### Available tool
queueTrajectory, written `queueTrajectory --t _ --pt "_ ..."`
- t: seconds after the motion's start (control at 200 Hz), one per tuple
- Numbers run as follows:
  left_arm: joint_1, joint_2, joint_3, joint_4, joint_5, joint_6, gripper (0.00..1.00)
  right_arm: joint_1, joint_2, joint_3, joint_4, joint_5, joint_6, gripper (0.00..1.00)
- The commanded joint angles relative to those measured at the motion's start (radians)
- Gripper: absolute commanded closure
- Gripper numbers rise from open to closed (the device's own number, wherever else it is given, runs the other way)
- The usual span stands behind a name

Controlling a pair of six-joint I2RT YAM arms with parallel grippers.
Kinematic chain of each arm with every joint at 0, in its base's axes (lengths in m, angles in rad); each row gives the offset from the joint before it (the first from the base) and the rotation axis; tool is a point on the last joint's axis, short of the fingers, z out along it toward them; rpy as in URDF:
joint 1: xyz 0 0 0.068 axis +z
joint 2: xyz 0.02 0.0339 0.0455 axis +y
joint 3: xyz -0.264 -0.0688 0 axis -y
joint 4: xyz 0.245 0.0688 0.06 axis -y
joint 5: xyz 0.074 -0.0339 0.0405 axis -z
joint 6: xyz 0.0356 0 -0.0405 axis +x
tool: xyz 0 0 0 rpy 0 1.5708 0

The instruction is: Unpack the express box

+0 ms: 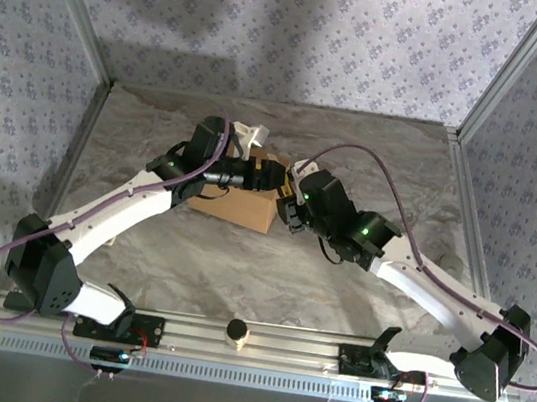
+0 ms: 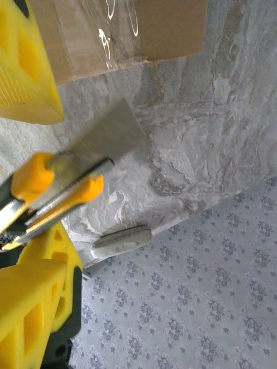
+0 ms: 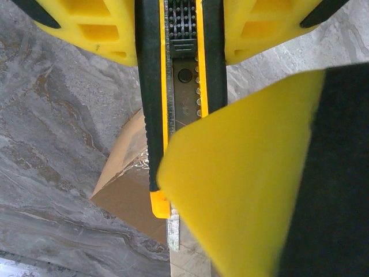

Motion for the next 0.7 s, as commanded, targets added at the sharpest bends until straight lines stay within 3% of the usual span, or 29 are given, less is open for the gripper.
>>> queueTrajectory --t 0.0,0.43,0.6,0.695 --pt "-0.008 0.020 0.033 0.041 0.018 -0.012 0.39 0.013 0.008 0.045 0.020 -0.004 -0.017 1.00" --pt "-0.021 0.059 0.041 0.063 0.027 -0.031 0.59 0.022 0.019 0.050 0.046 0.027 -0.019 1.00" --pt "-0.021 0.067 0.043 0.067 0.036 -0.028 0.77 0.023 0.025 0.049 0.053 0.031 -0.019 1.00" --pt "-0.022 0.073 0.044 0.068 0.035 -0.034 0.93 0.020 0.031 0.050 0.056 0.039 -0.018 1.00"
